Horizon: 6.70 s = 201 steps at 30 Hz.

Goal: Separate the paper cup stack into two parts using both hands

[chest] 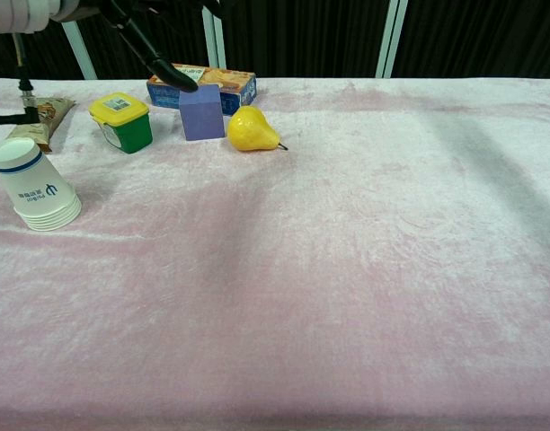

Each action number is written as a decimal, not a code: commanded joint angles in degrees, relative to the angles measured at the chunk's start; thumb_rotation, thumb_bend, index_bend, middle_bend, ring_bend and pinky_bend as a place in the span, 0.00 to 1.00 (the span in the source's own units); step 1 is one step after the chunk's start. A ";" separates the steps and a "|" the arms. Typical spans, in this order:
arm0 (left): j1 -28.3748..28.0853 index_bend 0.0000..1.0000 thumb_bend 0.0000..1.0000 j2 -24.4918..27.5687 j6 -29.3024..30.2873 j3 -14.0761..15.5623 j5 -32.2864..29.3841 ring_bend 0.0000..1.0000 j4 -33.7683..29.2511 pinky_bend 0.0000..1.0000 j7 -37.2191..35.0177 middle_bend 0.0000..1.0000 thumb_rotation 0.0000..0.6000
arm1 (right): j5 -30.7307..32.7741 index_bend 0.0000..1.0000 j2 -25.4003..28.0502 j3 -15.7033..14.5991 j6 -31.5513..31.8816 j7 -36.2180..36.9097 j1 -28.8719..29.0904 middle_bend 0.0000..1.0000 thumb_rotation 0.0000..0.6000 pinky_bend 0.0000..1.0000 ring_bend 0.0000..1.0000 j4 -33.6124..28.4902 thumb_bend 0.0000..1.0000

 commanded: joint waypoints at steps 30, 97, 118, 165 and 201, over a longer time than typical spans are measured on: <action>4.00 0.12 0.13 12.80 8.66 9.61 -2.59 0.00 -12.35 0.14 22.59 0.11 1.00 | -1.38 0.03 2.68 -4.00 3.31 -4.42 -2.80 0.00 1.00 0.18 0.09 -8.47 0.13; 13.26 0.49 0.41 1.02 -1.76 13.59 3.45 0.38 15.87 0.60 9.57 0.51 1.00 | -4.17 0.03 -0.08 -8.69 8.30 -7.64 -8.14 0.00 1.00 0.18 0.09 -9.05 0.13; 10.06 0.53 0.42 1.00 -16.37 -13.01 -15.33 0.38 -4.36 0.62 -35.23 0.50 1.00 | -8.09 0.06 -1.57 -7.33 14.43 -2.24 -8.64 0.00 1.00 0.18 0.09 -8.55 0.13; 15.16 0.51 0.42 -20.10 -42.12 -30.69 -6.40 0.34 12.05 0.62 -51.57 0.47 1.00 | -16.53 0.39 -20.14 -3.42 12.60 5.00 9.80 0.00 1.00 0.18 0.14 -2.73 0.13; 14.20 0.51 0.42 -22.82 -43.01 -29.23 -9.74 0.34 12.14 0.62 -50.58 0.46 1.00 | -18.40 0.53 -24.11 -5.18 14.17 -0.26 12.93 0.00 1.00 0.18 0.15 -3.14 0.21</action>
